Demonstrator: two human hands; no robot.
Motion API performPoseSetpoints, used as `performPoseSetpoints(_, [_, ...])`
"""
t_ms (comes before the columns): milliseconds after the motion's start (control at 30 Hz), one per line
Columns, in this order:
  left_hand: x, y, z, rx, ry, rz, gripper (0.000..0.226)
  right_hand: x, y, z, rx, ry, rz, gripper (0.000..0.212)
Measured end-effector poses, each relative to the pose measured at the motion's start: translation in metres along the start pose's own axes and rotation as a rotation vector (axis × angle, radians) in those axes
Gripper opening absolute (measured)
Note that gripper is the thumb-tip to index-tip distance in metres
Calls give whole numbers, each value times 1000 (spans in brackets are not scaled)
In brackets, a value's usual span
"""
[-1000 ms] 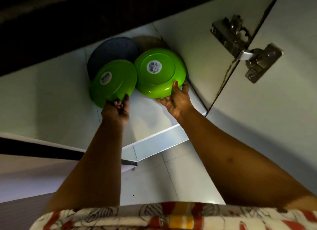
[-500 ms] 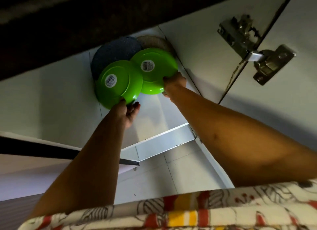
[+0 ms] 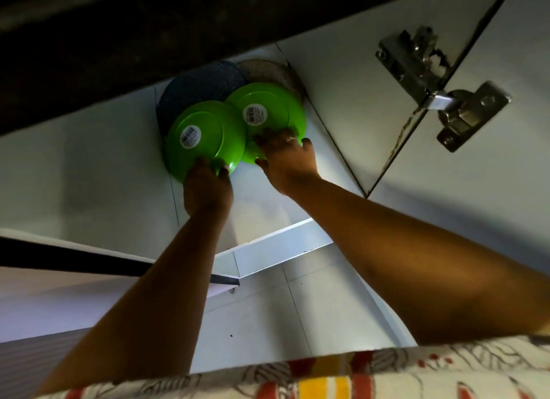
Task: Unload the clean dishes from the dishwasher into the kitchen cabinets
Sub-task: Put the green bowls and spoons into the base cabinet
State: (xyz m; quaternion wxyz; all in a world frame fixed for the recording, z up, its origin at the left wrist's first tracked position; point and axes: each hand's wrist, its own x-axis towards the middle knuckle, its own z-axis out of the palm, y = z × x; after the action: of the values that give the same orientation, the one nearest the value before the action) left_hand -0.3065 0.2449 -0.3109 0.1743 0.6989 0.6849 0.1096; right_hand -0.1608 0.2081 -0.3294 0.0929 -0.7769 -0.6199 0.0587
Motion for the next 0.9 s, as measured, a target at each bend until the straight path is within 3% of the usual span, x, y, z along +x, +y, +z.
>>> performPoseSetpoints(67, [-8,6,-1,183,50,264,38,0,8,2,-31,-59,16,58])
performPoseSetpoints(167, [-11,7,5,343,-86,386,44,0,18,-1,-51,-97,55,60])
performPoseSetpoints(400, [-11,11,7,408,-141,355,52,4,24,-11,-15,-169,99,63])
performPoseSetpoints(633, [-52,15,11,443,-107,406,59,-44,28,4,-28,-84,80,67])
performPoseSetpoints(900, [-146,4,28,391,-242,329,58,-112,32,2,-114,-251,83,58])
